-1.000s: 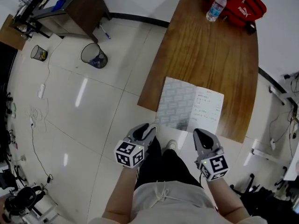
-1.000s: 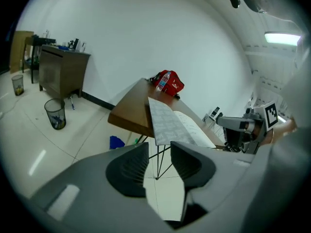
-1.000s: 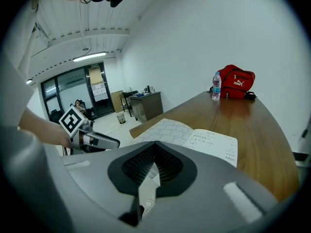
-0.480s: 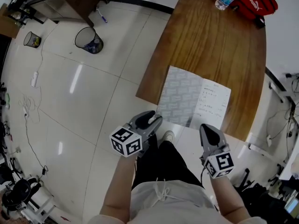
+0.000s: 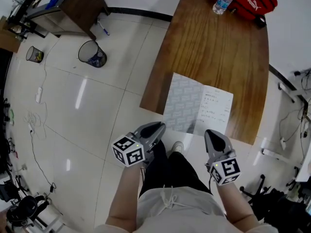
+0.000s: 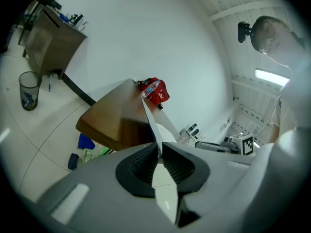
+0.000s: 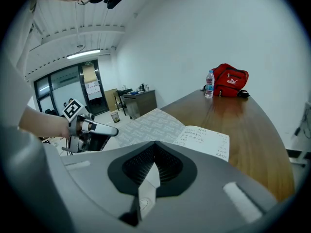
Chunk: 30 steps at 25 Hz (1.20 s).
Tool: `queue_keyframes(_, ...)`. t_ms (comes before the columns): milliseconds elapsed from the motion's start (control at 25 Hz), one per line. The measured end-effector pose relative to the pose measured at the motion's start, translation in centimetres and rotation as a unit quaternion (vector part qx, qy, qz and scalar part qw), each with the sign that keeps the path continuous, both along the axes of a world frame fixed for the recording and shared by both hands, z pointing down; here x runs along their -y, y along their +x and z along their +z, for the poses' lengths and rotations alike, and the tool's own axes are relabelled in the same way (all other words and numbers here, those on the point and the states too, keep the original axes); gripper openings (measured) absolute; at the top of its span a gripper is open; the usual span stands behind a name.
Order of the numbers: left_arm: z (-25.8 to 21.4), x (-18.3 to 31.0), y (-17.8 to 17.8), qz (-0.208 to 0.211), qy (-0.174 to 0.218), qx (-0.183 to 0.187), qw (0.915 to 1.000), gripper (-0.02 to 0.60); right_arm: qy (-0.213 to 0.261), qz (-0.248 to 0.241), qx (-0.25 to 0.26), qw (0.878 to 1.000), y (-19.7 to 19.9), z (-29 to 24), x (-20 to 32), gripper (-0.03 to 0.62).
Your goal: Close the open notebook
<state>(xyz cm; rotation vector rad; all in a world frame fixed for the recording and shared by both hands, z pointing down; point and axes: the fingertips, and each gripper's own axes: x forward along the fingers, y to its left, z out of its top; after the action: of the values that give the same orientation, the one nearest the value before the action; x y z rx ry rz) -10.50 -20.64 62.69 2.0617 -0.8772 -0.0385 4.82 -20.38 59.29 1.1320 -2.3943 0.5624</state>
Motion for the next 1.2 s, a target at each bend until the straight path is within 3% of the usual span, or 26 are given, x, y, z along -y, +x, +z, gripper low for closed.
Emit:
queue_keyframes(200,-3.6,0.0,1.8,0.036,0.040,0.058,0.9968,0.031,0.025,0.016,0.003,1.000,1.5,-2.1,0.8,0.006)
queue_keyframes(360,-6.4,-0.5,4.7,0.069,0.063,0.073,0.9930,0.026,0.053,0.044,0.006,0.998,4.2,-4.6,0.8,0.006)
queue_keyframes(600,-9.5,-0.6,9.9,0.139,0.112,0.123,0.9762,0.026,0.092,0.076,0.006,0.993,7.8,-8.0,0.8,0.006)
queue_keyframes(1000,-8.0,-1.8,17.4,0.211,0.105,0.138,0.9618,0.028,0.109,0.144,0.004,0.984,14.3,-9.5,-2.1,0.006)
queue_keyframes(1080,-6.9,-2.0,19.1,0.233,0.110,0.150,0.9545,0.028,0.102,0.158,0.004,0.982,15.4,-9.1,-2.7,0.006)
queue_keyframes(1200,-5.1,-2.5,21.6,0.267,0.128,0.190,0.9359,0.032,0.081,0.173,0.002,0.981,16.6,-7.8,-4.1,0.006)
